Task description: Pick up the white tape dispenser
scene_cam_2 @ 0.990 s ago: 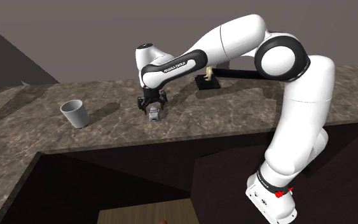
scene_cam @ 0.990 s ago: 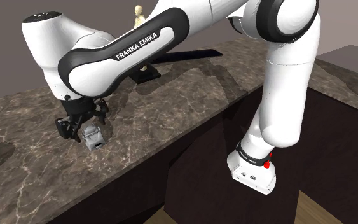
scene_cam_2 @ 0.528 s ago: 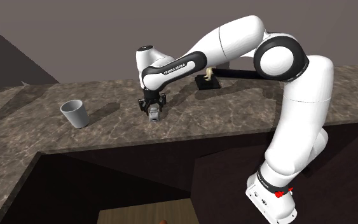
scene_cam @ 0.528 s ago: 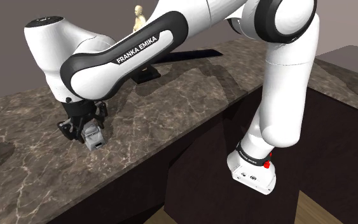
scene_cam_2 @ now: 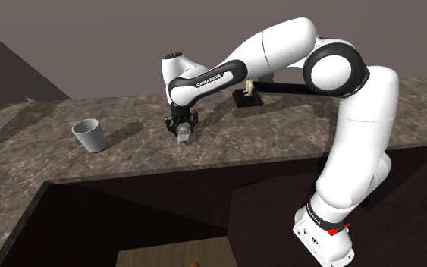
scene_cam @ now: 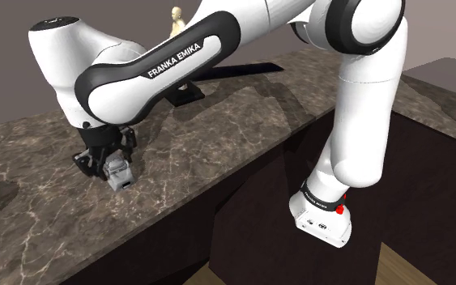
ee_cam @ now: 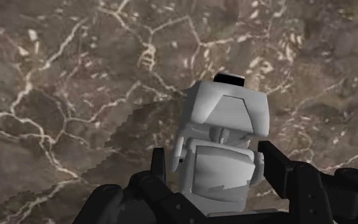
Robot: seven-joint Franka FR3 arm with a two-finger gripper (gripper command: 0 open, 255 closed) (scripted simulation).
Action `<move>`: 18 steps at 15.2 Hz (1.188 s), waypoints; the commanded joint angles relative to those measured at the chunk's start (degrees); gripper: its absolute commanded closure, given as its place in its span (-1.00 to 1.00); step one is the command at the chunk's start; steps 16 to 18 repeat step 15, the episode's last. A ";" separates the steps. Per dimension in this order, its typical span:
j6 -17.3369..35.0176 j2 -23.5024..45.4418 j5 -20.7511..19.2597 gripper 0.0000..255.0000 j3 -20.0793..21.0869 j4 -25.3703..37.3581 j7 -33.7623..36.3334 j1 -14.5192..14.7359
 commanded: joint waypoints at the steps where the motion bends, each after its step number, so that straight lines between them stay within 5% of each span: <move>1: -1.16 -0.63 0.41 1.00 0.18 0.59 -0.23 -0.11; 18: -9.49 -3.48 2.34 1.00 0.92 6.50 -1.44 -0.43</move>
